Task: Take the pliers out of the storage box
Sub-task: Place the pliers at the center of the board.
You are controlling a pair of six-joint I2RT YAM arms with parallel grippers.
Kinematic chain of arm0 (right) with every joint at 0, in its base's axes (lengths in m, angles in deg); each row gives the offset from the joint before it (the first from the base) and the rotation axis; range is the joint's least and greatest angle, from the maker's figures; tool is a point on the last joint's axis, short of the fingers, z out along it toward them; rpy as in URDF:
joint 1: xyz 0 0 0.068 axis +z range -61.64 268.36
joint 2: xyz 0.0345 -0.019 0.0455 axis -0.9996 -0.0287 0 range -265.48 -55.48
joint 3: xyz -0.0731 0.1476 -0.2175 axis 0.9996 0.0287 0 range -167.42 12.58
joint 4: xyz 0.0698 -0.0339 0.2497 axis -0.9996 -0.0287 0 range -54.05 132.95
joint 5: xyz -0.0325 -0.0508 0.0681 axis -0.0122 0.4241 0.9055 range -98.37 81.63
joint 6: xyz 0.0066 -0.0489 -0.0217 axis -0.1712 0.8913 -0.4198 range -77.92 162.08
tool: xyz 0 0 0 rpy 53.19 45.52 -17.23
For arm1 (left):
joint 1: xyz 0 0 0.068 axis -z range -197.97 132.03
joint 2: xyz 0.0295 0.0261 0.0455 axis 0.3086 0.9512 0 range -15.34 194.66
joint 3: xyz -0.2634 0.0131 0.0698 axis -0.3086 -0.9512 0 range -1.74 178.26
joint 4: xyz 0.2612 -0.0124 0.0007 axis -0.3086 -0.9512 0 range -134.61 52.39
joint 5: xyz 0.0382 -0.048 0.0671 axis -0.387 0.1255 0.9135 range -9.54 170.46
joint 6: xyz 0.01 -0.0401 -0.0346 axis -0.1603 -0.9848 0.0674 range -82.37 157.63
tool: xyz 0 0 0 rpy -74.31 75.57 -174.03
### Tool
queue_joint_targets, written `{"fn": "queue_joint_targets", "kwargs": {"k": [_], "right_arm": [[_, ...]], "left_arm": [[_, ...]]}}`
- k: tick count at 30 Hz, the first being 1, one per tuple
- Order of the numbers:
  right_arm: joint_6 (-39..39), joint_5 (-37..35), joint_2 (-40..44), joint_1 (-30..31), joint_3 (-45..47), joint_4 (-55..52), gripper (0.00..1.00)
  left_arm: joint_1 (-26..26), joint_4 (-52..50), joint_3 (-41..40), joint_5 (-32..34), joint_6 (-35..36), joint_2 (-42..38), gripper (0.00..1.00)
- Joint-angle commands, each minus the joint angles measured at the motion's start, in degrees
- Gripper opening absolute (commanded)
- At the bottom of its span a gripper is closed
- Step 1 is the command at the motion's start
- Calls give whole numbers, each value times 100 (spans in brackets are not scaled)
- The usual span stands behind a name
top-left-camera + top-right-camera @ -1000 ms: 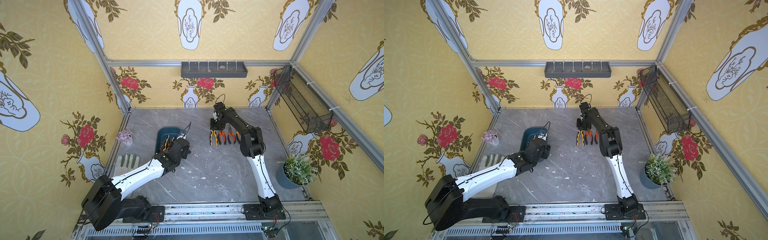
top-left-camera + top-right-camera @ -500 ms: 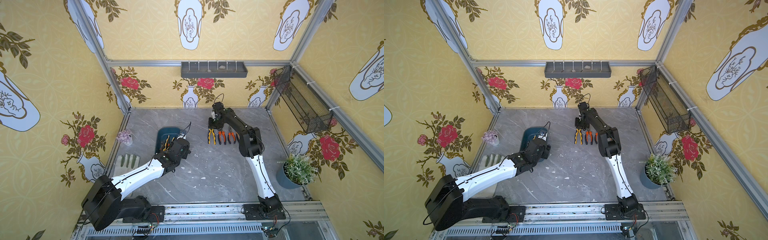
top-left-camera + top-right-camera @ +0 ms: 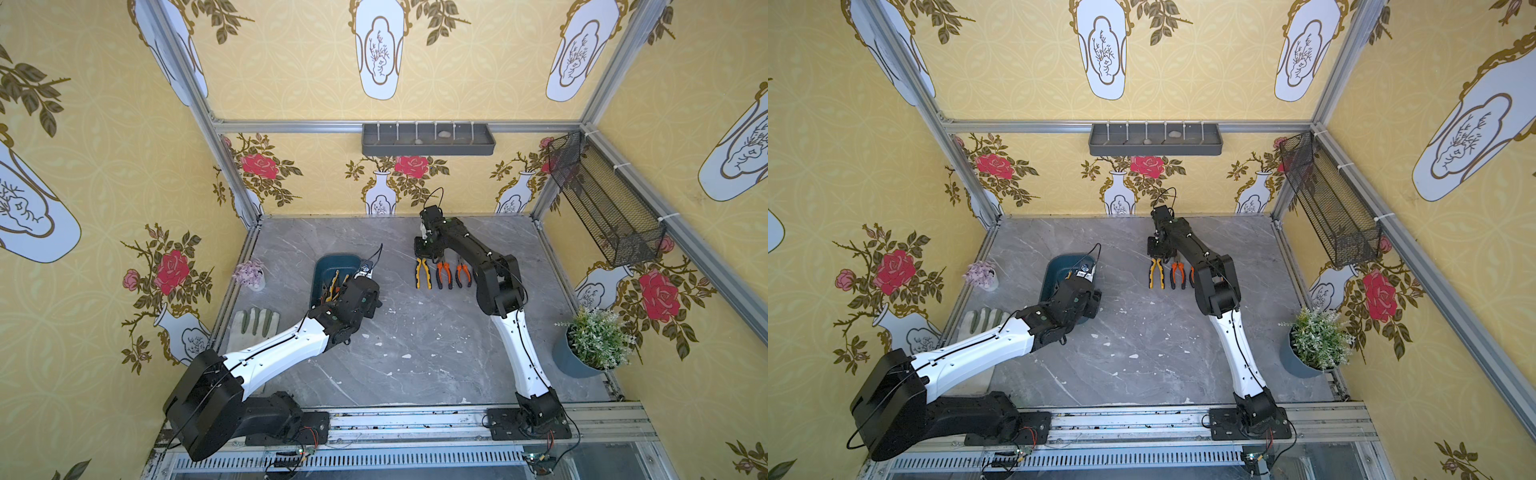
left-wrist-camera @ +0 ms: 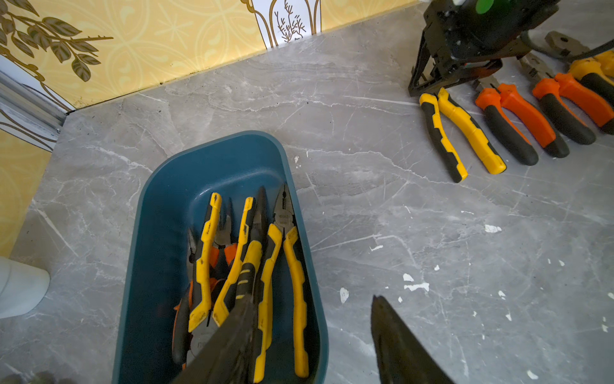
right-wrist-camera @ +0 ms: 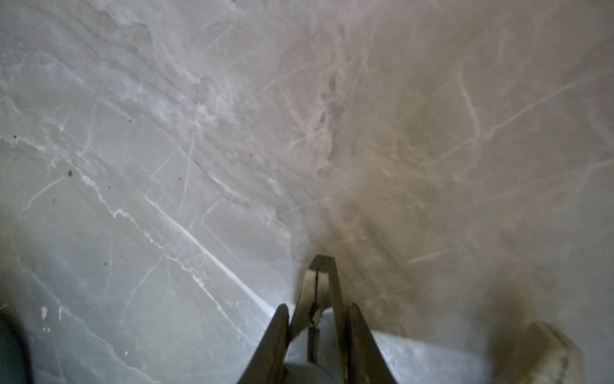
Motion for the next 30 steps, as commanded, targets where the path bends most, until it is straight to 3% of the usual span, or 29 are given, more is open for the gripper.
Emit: {"fn": "queue_joint_targets", "kwargs": {"k": [1,14,20,23,28,30], "right_arm": [[59,-339,62,5,223,-247,26],[16,-288,144,0,418,-154,33],[-5,-261,115,-13,381,-161,43],[-20,-266,138,-31,161,-172,55],[45,-676,509,-39,-1379,-795,63],[41,-719,1159,-24,-1290,-647,68]], "left_arm": [[-8,79,-28,-14,10,22,58],[-8,75,8,-43,35,66,57],[-8,75,15,-43,37,73,57],[-68,10,82,-70,12,134,59],[-752,-522,508,-585,-375,456,60],[-1202,-895,790,-866,-595,532,61]]}}
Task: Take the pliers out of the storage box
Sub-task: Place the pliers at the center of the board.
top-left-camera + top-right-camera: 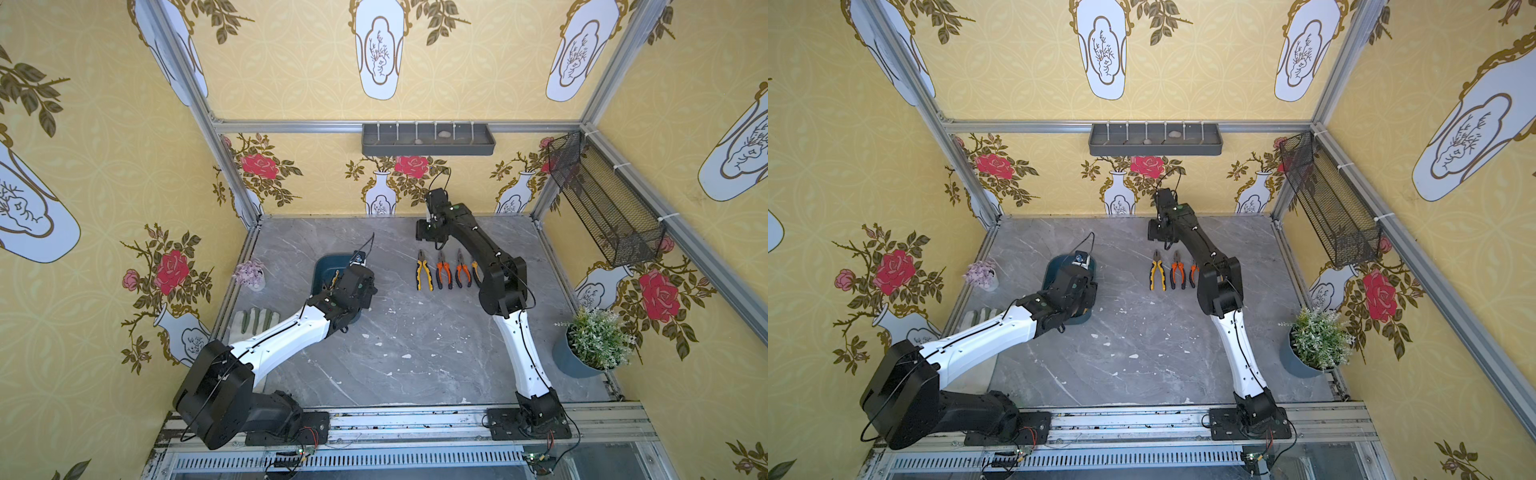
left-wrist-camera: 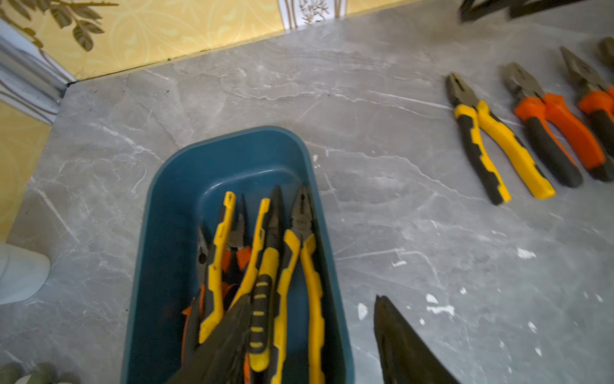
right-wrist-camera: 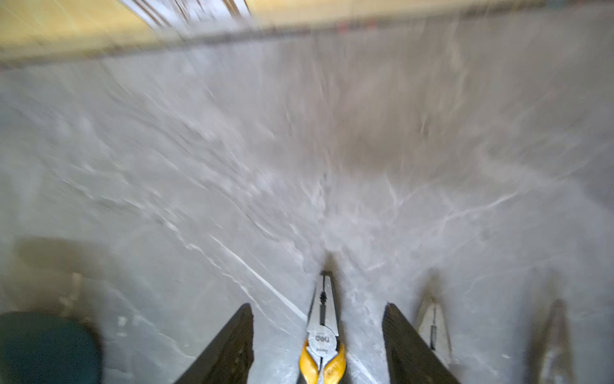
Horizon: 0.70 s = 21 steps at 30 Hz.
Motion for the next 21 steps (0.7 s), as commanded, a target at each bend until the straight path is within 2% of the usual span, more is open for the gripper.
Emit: {"fn": "queue_joint_targets", "kwargs": {"k": [1,5,7,10,14,21], "right_arm": [[32,-213,1187,41,196,25,69],[23,-241,2630,280,1570,328,68],[-7,-278,3217,452,2374,398,67],[-195,-225,4108,690,3595,633,67],[-457,-210,5037,904,5031,878,67],[-610,-241,6038,906,6404,1018,67]], "left_arm": [[-581,-764,415,-513,-464,164,61],[-1389,-2045,1472,-929,-636,1062,51],[-1544,-2470,1883,-1115,-523,1519,50],[-1558,-3054,2396,-1068,-313,2114,47],[-1497,-3339,2559,-729,-207,2450,47],[-1263,-3406,2226,-504,-284,2542,43]]}}
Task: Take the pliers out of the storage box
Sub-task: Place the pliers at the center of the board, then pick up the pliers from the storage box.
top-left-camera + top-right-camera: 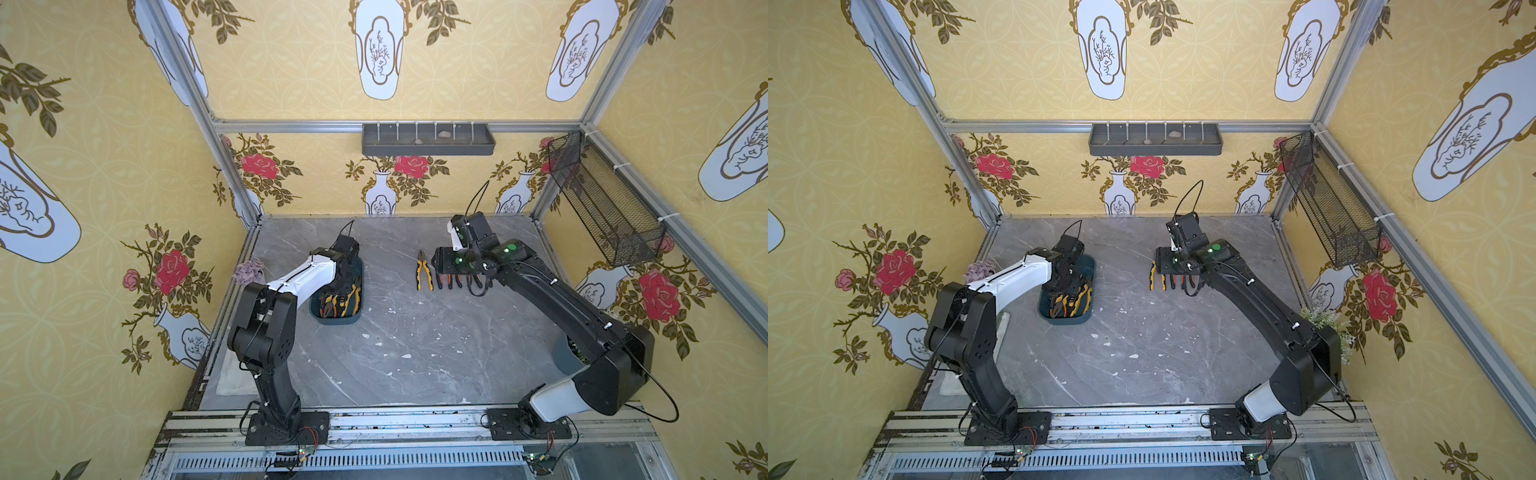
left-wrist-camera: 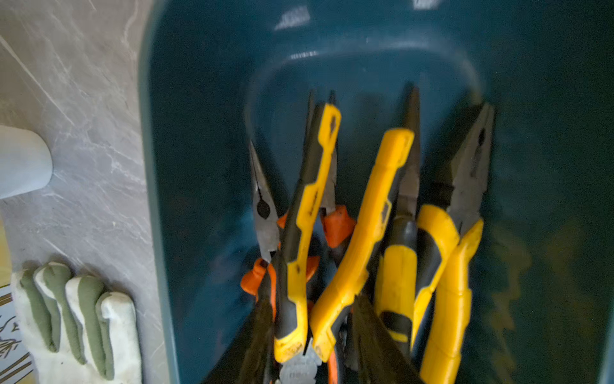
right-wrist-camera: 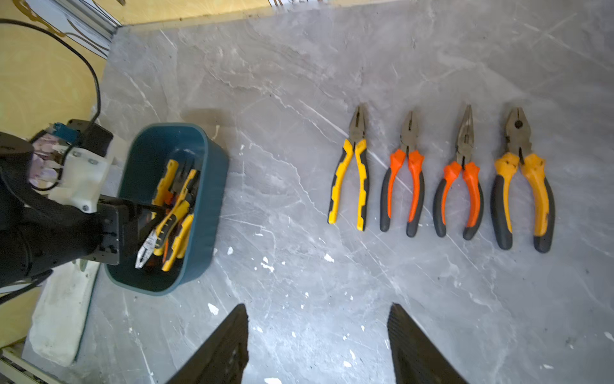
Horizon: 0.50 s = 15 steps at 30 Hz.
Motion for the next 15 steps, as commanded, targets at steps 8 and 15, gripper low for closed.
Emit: {"fn": "queue_joint_targets", "kwargs": {"k": [8,15], "right_arm": [[-295,-9,630,-2,1126,390,67],[-389,14,913,-7,1533,450,67]], "left_arm": [[535,-78,-335,223,-375,-216,50],[600,-43,-388,200,-470,-84,53]]}}
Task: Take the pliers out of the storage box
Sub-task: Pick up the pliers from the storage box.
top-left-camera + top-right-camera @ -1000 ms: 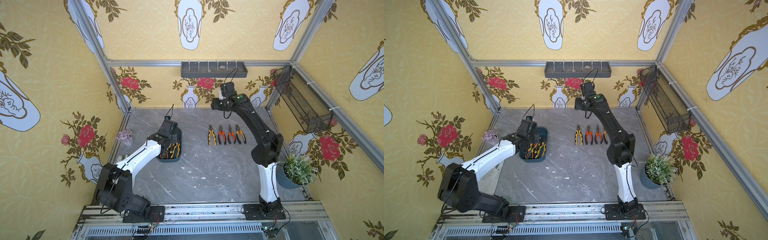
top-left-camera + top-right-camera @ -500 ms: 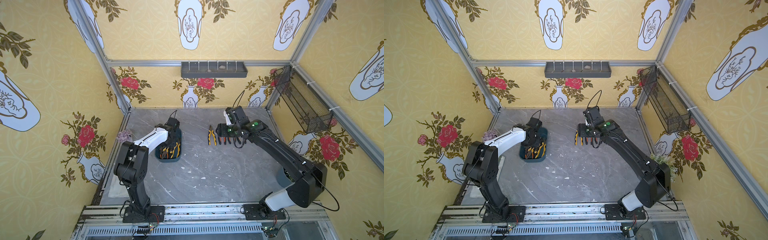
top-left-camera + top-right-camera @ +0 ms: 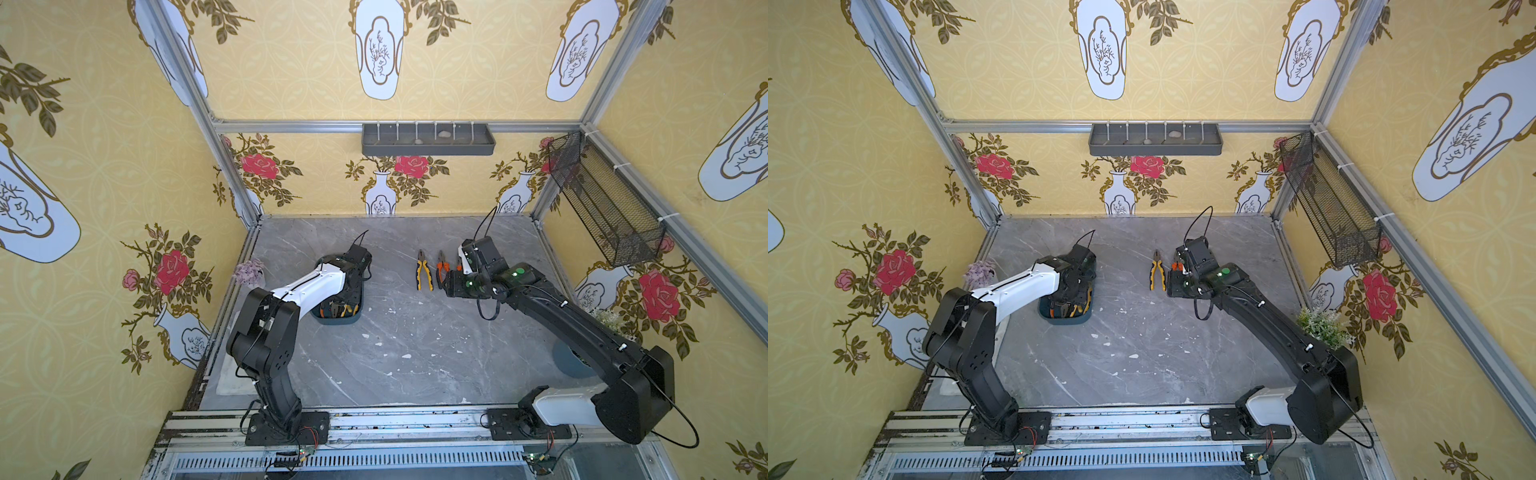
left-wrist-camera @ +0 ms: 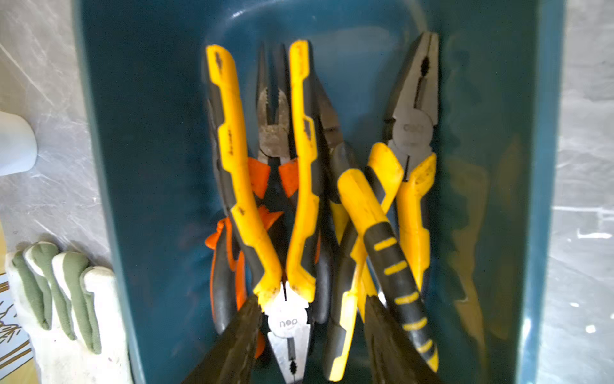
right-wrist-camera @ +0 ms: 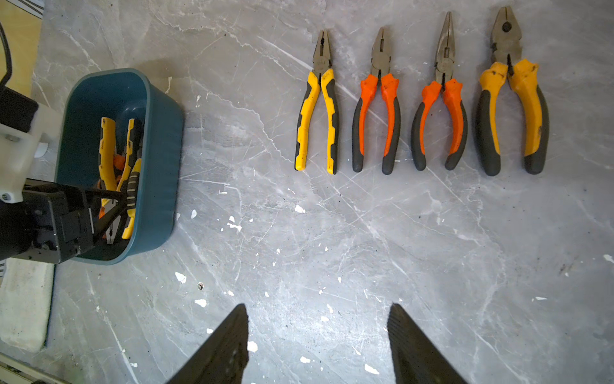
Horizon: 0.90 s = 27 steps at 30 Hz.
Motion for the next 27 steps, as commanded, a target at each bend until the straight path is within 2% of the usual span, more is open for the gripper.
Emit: {"fn": "queue_joint_targets", "kwargs": {"k": [1,7,13,17,21,27], "right_arm": [[-110,-1,127,3,122,214,67],[-183,6,327,1,352,185,67],[-224,14,365,2,492,193,67],[-214,34,317,5,553,203,67],[-243,35,346,5,601,179,67],[-295,43,356,3,604,134,67]], "left_arm": [[19,-29,-31,9,-131,169,53],[5,78,59,414,-79,183,54],[-124,-123,483,587,45,603,55],[-189,-12,548,515,72,754,55],[-165,75,588,326,17,620,49],[-98,166,520,-138,-307,224,52]]}}
